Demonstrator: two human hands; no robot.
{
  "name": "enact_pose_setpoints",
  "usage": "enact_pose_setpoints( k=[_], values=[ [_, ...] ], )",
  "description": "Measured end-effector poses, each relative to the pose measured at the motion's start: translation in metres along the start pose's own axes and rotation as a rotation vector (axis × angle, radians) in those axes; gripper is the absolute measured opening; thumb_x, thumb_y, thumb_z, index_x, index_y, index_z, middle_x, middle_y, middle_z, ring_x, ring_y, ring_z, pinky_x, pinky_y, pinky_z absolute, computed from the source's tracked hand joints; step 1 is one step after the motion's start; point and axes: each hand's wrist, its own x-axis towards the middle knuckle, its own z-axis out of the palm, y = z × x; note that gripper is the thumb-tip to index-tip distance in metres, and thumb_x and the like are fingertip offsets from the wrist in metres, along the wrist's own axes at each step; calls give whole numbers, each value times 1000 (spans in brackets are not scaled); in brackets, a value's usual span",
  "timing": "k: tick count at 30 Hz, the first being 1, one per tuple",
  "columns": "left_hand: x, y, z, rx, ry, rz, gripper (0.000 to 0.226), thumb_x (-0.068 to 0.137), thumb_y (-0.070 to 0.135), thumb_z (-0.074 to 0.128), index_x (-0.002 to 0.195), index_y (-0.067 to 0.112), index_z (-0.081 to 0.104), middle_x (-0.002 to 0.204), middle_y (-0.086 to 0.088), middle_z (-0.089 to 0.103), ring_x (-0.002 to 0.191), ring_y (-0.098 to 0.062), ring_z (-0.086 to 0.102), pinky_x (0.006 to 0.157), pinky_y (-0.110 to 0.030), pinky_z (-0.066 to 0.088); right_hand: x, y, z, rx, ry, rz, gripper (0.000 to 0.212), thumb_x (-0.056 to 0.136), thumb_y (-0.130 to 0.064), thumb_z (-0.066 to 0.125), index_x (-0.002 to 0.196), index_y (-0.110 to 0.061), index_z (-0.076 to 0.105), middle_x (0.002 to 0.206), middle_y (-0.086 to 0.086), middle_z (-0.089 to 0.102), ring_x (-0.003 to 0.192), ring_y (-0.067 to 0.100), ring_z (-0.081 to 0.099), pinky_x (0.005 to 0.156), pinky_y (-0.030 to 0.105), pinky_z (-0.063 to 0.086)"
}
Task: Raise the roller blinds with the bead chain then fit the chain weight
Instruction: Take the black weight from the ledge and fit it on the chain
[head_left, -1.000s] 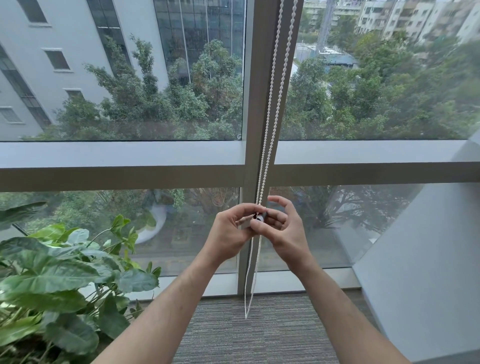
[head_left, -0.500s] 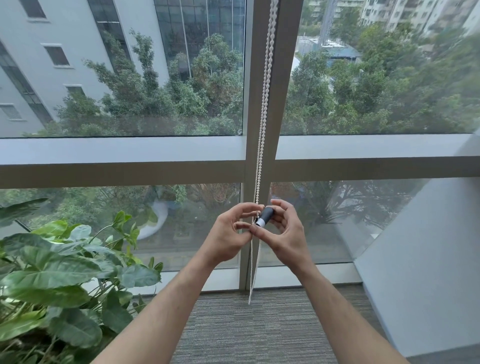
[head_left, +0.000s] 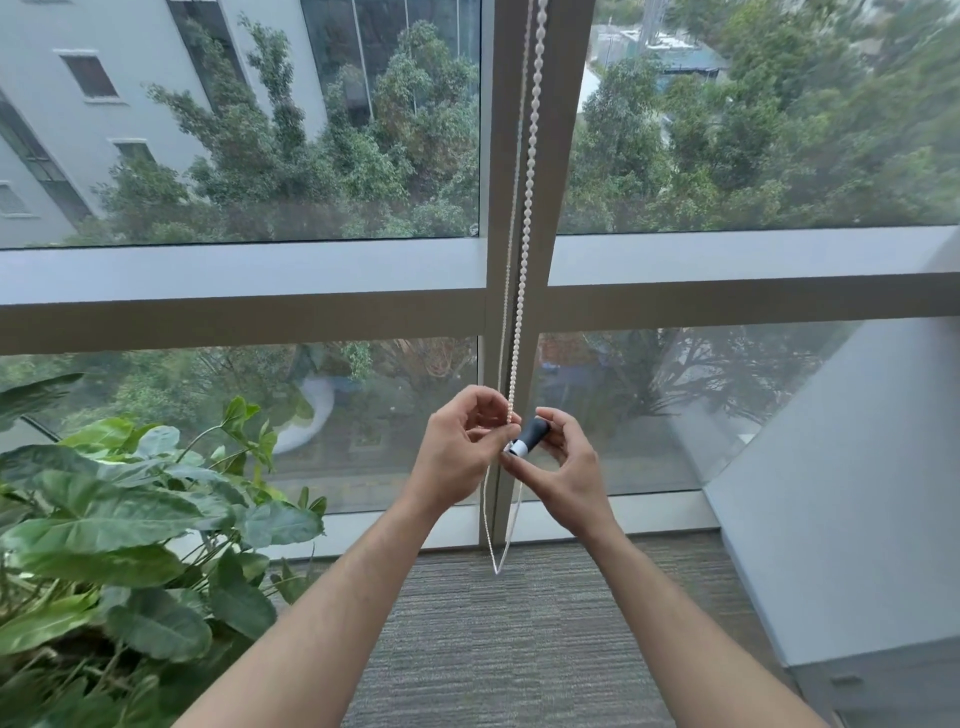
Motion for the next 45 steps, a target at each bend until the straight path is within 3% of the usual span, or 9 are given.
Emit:
enact_pose_setpoints(
  k=[6,11,20,24,30,36,39,41,45],
  values=[
    [-12,-30,2,95,49,-65,32,79,2,75,84,32,65,83,2,76,79,-17,73,78,-35,59,-10,28,1,-84,-24,73,74,68,-40,89,130,-20,54,124,3,60,118,13,59,106,32,47],
    [-22,-58,4,225,35,-153,33,81,7,76,78,37,63,74,7,72,69,-6,65,71,-25,53,-21,49,2,-155,-29,119,68,70,-35,89,127,-20,56,117,-1,61,113,14,60,101,29,48],
    [-41,-89,17,323,-9,-251,19,85,13,73,76,26,62,61,17,63,57,3,53,60,-12,44,-38,83,0,-245,-52,216,67,70,-30,89,127,-12,59,117,-2,58,111,16,57,99,28,48],
    [-49,-105,24,330,-22,-285,20,86,11,71,75,26,64,64,25,66,57,7,56,60,-9,44,-42,103,-2,-287,-70,238,63,72,-28,88,125,-12,60,114,0,58,107,10,54,92,8,40],
    [-62,-149,31,353,-28,-323,7,85,8,73,81,12,69,67,13,67,63,7,60,64,-7,43,-48,163,3,-332,-147,258,47,76,-33,85,118,-19,68,109,3,60,99,-16,49,88,1,35],
    [-75,-206,33,366,-23,-341,5,86,10,73,83,14,70,73,10,69,66,7,60,66,-6,44,-59,233,20,-399,-121,294,35,77,-39,82,107,-24,72,104,-4,54,94,-9,48,83,-1,30],
    [-79,-229,33,353,-16,-333,5,85,10,74,85,14,72,73,9,69,65,6,59,65,-8,45,-64,265,27,-381,-138,324,38,79,-38,81,111,-20,72,105,-2,52,98,7,52,90,15,38],
    [-79,-244,33,335,-11,-325,4,85,10,74,85,13,72,72,10,68,63,4,59,64,-10,45,-66,286,30,-378,-150,353,39,80,-39,80,112,-20,70,108,0,52,96,8,55,86,9,38],
    [-78,-272,32,326,15,-282,7,85,8,74,86,15,72,72,11,70,65,5,63,65,-8,46,-69,326,36,-395,-110,394,37,80,-38,80,110,-20,69,108,2,52,91,-7,50,76,-4,34]
  ],
)
